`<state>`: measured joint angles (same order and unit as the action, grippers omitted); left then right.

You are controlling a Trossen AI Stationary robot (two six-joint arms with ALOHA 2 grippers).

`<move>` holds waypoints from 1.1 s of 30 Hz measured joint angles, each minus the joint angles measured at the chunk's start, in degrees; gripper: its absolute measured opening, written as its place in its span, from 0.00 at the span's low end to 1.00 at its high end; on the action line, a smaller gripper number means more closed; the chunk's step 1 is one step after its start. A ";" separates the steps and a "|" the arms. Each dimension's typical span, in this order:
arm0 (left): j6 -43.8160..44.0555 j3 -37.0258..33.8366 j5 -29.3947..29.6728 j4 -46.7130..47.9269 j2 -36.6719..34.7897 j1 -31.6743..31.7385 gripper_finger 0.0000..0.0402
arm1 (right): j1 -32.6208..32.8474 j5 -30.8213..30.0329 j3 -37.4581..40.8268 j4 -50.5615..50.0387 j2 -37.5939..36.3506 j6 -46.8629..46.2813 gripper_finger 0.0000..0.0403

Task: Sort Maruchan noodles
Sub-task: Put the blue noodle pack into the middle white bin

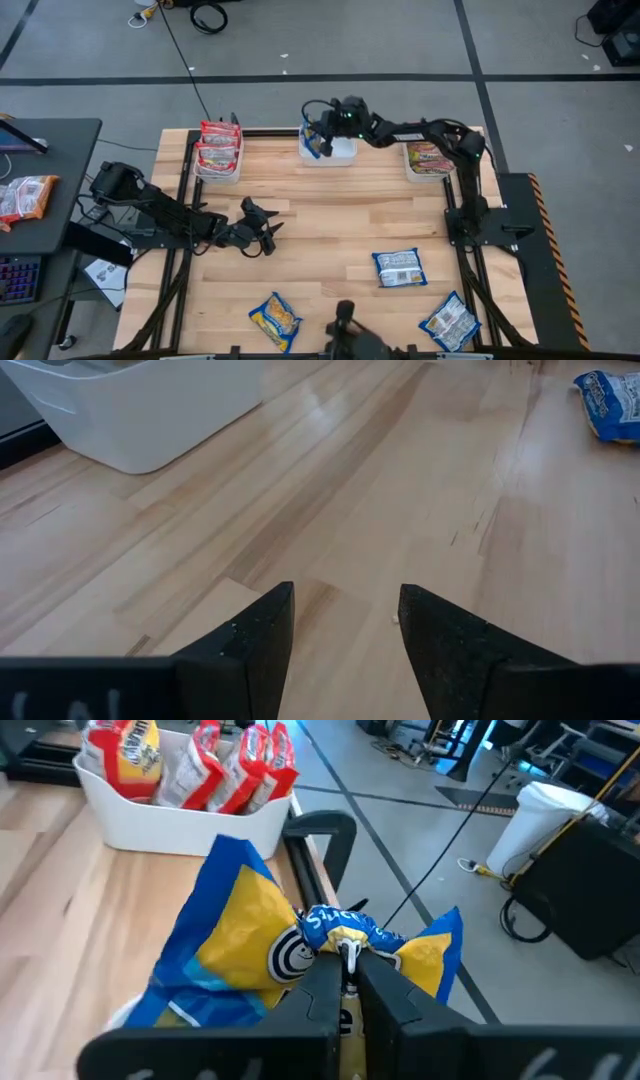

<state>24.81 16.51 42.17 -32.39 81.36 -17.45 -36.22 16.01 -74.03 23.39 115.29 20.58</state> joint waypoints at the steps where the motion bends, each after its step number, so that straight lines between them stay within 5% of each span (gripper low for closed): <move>1: 0.01 0.00 0.00 -0.01 0.00 0.00 0.47 | -0.43 0.45 -0.75 -0.02 0.67 0.00 0.05; 18: -0.03 0.02 -0.04 0.13 0.00 0.00 0.47 | -1.28 10.15 -3.50 -1.11 6.88 2.97 0.06; 33: -0.01 0.02 -0.44 0.95 0.00 -0.02 0.47 | 0.14 1.43 -3.50 -0.82 7.44 -0.16 0.20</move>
<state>24.80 16.53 41.74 -31.44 81.36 -17.47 -36.07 17.44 -77.54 22.57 122.74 20.42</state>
